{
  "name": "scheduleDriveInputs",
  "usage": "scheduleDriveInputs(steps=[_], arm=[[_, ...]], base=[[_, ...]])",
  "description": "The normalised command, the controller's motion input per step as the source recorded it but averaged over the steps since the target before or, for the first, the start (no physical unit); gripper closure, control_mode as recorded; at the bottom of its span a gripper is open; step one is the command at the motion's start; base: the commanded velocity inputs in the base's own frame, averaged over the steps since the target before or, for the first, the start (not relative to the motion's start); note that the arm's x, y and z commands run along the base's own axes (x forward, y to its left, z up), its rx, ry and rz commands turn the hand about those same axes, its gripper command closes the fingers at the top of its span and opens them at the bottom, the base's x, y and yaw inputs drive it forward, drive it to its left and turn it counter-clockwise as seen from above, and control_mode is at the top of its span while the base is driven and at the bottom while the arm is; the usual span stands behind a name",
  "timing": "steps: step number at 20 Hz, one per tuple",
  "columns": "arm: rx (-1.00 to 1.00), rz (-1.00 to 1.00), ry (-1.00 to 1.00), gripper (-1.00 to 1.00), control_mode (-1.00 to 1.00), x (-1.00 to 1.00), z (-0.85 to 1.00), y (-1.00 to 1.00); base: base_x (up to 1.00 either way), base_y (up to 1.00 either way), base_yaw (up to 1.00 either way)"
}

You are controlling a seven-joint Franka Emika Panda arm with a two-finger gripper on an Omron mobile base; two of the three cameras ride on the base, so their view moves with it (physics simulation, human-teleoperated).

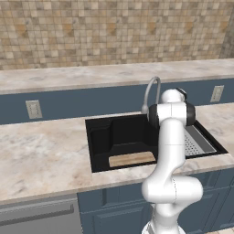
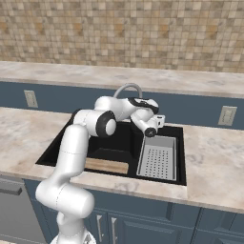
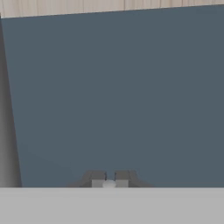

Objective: Turn on the sink faucet with hot water and rinse the cutting board for ten seconds, then turn off the faucet. Push the cutting board to reach the water if necessary.

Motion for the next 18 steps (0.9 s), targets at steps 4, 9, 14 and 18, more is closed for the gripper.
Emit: scheduleDriveInputs(steps=[4, 9, 14, 18], arm=[[0.00, 0.00, 0.00, 1.00, -1.00, 0.00, 0.00, 0.00], [0.00, 0.00, 0.00, 1.00, -1.00, 0.00, 0.00, 0.00], [0.00, 0.00, 0.00, 1.00, -1.00, 0.00, 0.00, -0.10], [0.00, 0.00, 0.00, 1.00, -1.00, 0.00, 0.00, -0.38]], base=[[0.00, 0.00, 0.00], [0.00, 0.00, 0.00], [0.00, 0.00, 0.00], [0.00, 0.00, 0.00]])
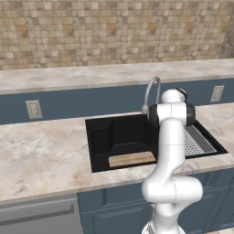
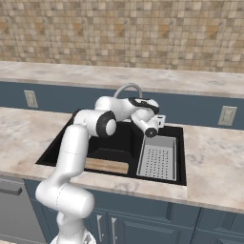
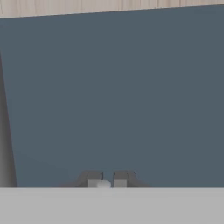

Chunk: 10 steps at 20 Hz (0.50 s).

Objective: Turn on the sink faucet with hot water and rinse the cutting board for ten seconds, then turn off the faucet. Push the cutting board to reach the water if necessary.

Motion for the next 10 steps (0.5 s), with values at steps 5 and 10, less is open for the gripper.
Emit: scheduleDriveInputs(steps=[5, 10], arm=[[0.00, 0.00, 0.00, 1.00, -1.00, 0.00, 0.00, -0.52], [0.00, 0.00, 0.00, 1.00, -1.00, 0.00, 0.00, -0.52]], base=[[0.00, 0.00, 0.00], [0.00, 0.00, 0.00]])
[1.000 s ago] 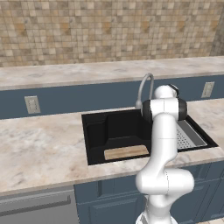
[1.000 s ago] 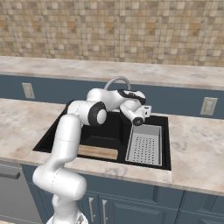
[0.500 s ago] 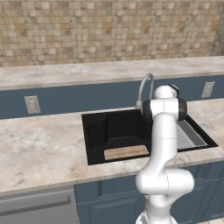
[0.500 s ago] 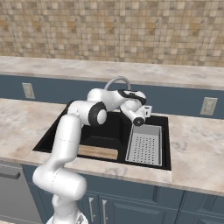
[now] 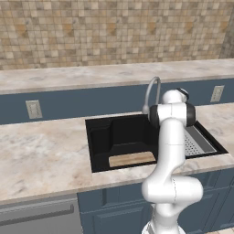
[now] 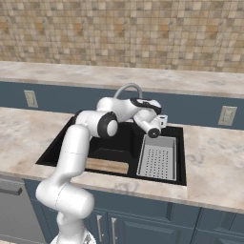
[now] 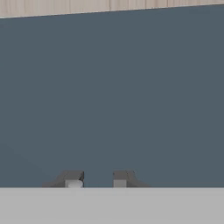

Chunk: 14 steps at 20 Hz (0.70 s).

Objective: Turn on the sink faucet with hot water and rinse the cutting board for ten seconds, then turn off the faucet. Push the cutting board to reach the water if necessary.

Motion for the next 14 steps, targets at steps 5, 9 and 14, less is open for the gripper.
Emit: scheduleDriveInputs(steps=[5, 9, 14], arm=[[0.00, 0.00, 0.00, 1.00, -1.00, 0.00, 0.00, -0.53], [0.00, 0.00, 0.00, 1.00, -1.00, 0.00, 0.00, -0.51], [0.00, 0.00, 0.00, 1.00, -1.00, 0.00, 0.00, -0.48]], base=[[0.00, 0.00, 0.00], [0.00, 0.00, 0.00], [0.00, 0.00, 0.00]])
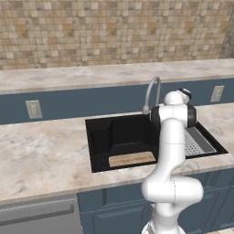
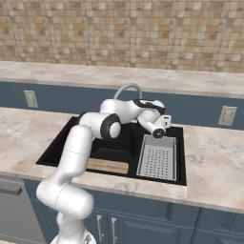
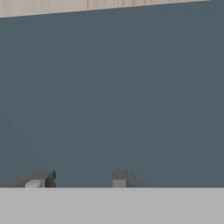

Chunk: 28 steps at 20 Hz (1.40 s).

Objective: Turn on the sink faucet with hot water and rinse the cutting board for ten seconds, then turn off the faucet. Push the cutting board to reach the water if necessary.

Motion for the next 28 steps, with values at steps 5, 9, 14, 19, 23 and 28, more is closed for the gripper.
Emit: scheduleDriveInputs(steps=[5, 9, 14, 19, 23, 28], arm=[[0.00, 0.01, 0.00, 1.00, -1.00, 0.00, 0.00, -0.49], [0.00, 0.01, 0.00, 1.00, -1.00, -0.07, -0.01, -0.50], [0.00, 0.02, 0.01, 1.00, -1.00, -0.30, -0.09, -0.60], [0.00, 0.03, 0.03, 1.00, -1.00, -0.61, -0.21, -0.62], [0.00, 0.04, 0.05, 1.00, -1.00, -0.67, -0.29, -0.65], [0.00, 0.05, 0.08, 1.00, -1.00, -0.65, -0.30, -0.68]], base=[[0.00, 0.00, 0.00], [0.00, 0.00, 0.00], [0.00, 0.00, 0.00], [0.00, 0.00, 0.00], [0.00, 0.00, 0.00], [0.00, 0.00, 0.00]])
